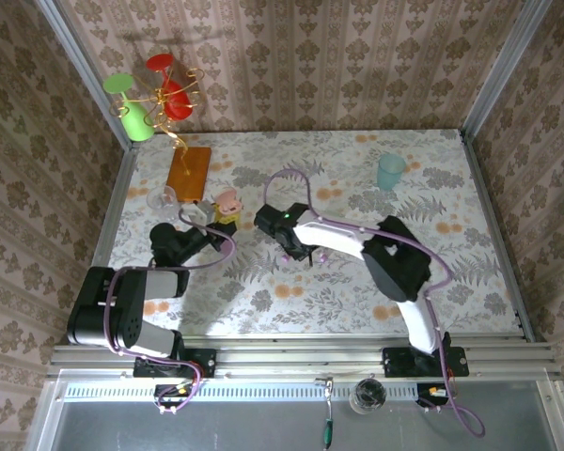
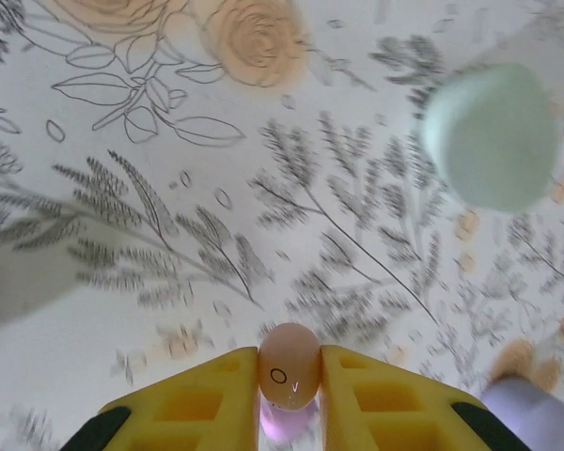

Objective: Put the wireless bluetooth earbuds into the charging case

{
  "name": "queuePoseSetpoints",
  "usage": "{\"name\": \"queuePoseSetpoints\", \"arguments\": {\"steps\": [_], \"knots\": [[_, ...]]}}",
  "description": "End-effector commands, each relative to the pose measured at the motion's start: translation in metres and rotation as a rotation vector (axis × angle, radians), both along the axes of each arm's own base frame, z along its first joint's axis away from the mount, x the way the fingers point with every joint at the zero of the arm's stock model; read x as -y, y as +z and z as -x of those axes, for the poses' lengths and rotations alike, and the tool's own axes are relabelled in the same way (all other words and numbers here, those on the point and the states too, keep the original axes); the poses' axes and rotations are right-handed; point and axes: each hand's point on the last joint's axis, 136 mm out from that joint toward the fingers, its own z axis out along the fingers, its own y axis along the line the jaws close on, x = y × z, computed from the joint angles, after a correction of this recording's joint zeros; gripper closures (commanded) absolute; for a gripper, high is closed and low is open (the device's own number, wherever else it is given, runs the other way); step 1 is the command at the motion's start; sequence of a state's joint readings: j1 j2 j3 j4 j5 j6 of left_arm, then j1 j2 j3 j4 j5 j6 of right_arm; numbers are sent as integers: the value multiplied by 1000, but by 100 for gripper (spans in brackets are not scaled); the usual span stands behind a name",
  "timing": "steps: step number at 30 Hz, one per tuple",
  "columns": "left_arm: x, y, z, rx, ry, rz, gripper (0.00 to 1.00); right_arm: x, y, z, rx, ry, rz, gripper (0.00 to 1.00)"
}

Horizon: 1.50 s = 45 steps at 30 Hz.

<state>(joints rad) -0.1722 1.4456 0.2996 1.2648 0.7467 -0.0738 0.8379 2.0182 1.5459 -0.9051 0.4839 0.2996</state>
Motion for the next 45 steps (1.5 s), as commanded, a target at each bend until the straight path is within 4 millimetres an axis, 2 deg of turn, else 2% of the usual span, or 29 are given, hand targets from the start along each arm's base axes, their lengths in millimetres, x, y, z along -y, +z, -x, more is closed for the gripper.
{"name": "queuePoseSetpoints", "arguments": {"steps": [1,5,10,15,19,23,34,45], "knots": [[15,7,7,63,-71,-21,68,-6,44,9,24,-46,-207,77],[31,5,17,87,-149,-39,68,-17,76,25,-10,-31,-430,78],[51,6,31,105,-269,-45,68,-47,120,43,-98,22,-792,78],[66,7,43,99,-371,-37,69,-69,154,53,-162,94,-1008,79],[72,7,49,90,-426,-31,69,-84,172,59,-197,153,-1105,78],[75,7,55,83,-458,-28,69,-90,180,59,-209,177,-1130,79],[79,9,67,92,-536,-28,69,-100,172,43,-204,169,-1105,79],[78,17,72,112,-544,-23,69,-99,156,34,-199,148,-1052,81]]}}
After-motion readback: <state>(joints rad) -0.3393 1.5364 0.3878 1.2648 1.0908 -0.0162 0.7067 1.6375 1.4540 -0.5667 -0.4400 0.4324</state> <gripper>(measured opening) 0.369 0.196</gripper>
